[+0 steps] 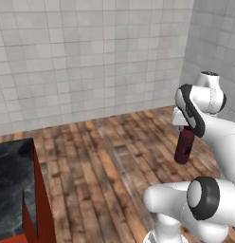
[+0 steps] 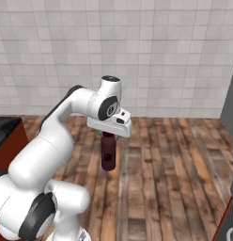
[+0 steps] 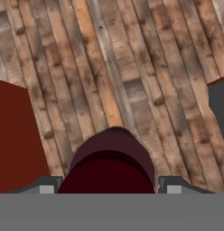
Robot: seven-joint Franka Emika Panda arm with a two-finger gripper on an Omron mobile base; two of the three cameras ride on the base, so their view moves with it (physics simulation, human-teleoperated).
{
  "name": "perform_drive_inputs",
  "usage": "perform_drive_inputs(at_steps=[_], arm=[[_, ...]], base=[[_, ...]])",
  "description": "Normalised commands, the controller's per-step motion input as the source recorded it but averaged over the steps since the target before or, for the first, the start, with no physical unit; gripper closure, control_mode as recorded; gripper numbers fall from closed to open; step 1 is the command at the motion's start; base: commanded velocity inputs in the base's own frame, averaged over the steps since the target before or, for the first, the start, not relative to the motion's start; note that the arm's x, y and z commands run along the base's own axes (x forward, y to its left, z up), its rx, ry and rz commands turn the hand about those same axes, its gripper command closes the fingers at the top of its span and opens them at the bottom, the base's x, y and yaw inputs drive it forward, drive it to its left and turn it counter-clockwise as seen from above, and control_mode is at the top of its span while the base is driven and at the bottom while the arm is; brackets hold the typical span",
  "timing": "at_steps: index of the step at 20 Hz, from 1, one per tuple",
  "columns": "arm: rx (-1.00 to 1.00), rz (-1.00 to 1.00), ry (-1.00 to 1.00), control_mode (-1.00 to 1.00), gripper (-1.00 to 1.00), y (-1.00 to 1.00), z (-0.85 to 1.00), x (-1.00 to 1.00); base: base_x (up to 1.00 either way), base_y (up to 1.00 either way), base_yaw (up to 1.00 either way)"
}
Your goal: There is a wine glass and glass cup on the dining counter. Place the wine bottle next to the wine glass and the juice bottle next to the glass cup.
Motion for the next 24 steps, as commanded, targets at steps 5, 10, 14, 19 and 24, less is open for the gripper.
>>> perform_drive_inputs(at_steps=[5,10,14,19,24], arm=[[0.00,0.00,0.00,1.00,1.00,0.00,0.00,0.00],[0.00,0.00,0.00,1.00,1.00,0.00,0.00,0.00],[0.00,0.00,0.00,1.00,1.00,0.00,0.00,0.00],[0.00,0.00,0.00,1.00,1.00,0.00,0.00,0.00],[0.00,0.00,0.00,1.00,1.00,0.00,0.00,0.00]], base=[[0.92,-0.10,0.22],[0.91,-0.10,0.23],[0.90,-0.08,0.25],[0.89,-0.04,0.27],[0.86,-0.01,0.33]])
